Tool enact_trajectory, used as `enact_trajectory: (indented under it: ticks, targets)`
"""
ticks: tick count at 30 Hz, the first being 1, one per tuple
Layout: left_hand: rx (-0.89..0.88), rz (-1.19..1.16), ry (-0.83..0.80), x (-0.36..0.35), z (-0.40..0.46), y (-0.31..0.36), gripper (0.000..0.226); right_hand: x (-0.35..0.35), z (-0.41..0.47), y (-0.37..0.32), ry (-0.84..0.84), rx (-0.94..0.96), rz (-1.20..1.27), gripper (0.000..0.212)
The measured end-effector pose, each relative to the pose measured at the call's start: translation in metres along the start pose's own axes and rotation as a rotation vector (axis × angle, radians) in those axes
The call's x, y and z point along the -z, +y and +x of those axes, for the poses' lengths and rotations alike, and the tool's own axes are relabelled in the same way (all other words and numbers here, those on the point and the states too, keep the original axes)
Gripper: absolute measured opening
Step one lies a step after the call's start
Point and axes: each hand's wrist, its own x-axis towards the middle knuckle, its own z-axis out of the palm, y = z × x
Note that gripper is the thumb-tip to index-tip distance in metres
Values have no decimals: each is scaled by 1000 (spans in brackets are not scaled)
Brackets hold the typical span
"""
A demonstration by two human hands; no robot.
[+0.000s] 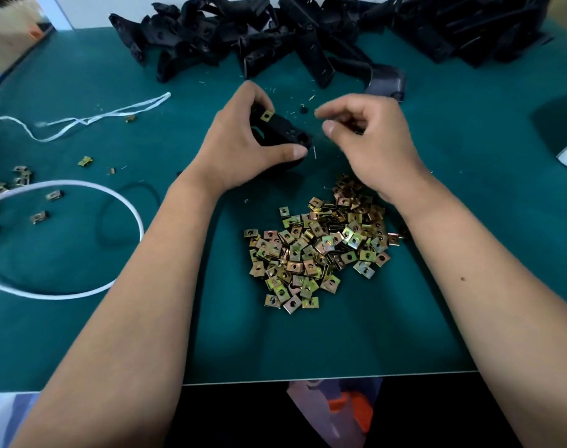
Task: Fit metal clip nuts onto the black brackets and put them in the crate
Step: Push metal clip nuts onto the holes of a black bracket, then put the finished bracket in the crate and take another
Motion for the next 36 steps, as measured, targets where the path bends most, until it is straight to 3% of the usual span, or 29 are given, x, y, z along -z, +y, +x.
enact_trajectory:
  ticks: [5, 10, 25, 36]
  targets:
    - [-34, -9, -22, -5, -1, 4, 67, -2, -3, -5, 24, -220, 428, 13]
    - [-53, -6, -23, -8, -1, 6, 66, -3, -2, -7, 27, -340, 606, 12]
    - [-74, -8, -49, -9, -1, 7, 66, -5, 1, -3, 12, -321, 468, 8]
    - [-89, -1, -53, -12, -1, 11, 67, -2, -1, -6, -13, -170, 268, 12]
